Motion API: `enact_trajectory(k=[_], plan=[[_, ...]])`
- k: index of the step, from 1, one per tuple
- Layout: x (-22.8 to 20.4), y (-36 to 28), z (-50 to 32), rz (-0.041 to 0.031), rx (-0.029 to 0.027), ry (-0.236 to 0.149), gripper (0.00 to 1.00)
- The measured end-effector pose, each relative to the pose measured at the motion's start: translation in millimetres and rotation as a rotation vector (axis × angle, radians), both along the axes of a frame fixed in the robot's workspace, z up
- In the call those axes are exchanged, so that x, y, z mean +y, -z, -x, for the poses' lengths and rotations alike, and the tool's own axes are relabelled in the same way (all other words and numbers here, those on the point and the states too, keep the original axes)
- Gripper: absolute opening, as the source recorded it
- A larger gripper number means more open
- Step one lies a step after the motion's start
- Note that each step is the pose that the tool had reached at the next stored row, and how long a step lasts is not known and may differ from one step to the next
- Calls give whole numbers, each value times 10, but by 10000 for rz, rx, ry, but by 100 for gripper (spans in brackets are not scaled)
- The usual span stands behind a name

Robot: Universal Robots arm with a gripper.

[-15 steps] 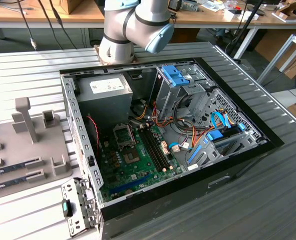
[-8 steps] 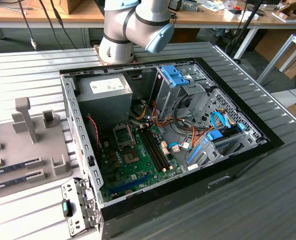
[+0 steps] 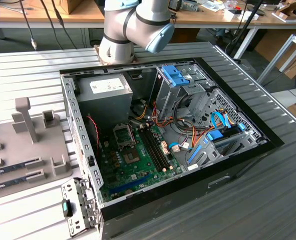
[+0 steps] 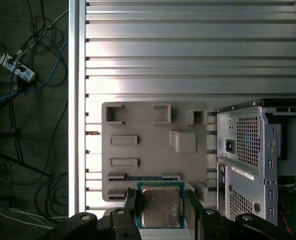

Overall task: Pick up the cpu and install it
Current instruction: 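Pick up the cpu and move it towards the insertion slot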

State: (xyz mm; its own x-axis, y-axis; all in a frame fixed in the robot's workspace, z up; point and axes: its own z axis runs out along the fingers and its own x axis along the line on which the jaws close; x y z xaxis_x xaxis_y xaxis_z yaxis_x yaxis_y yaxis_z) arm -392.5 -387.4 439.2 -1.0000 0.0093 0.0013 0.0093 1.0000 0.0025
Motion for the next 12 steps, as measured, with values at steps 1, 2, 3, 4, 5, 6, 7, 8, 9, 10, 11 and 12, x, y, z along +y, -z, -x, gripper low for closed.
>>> enact_trajectory(k=[1, 2, 3, 4, 5, 6, 7, 8, 9, 10, 11, 12], plan=[[0, 1, -7, 0, 0, 0, 47], [-1, 3, -17, 0, 0, 0, 47], [-2, 3, -24, 0, 0, 0, 47], [-3, 5, -34, 0, 0, 0, 47], [-5, 7, -43, 0, -1, 0, 47], [-7, 7, -50, 0, 0, 0, 47], [-11, 9, -67, 0, 0, 0, 47], [-13, 11, -78, 0, 0, 0, 47], [-14, 12, -83, 1, 0, 0, 47], [-15, 13, -91, 0, 0, 0, 47], [-17, 14, -97, 0, -1, 0, 47], [-18, 15, -102, 0, 0, 0, 47]])
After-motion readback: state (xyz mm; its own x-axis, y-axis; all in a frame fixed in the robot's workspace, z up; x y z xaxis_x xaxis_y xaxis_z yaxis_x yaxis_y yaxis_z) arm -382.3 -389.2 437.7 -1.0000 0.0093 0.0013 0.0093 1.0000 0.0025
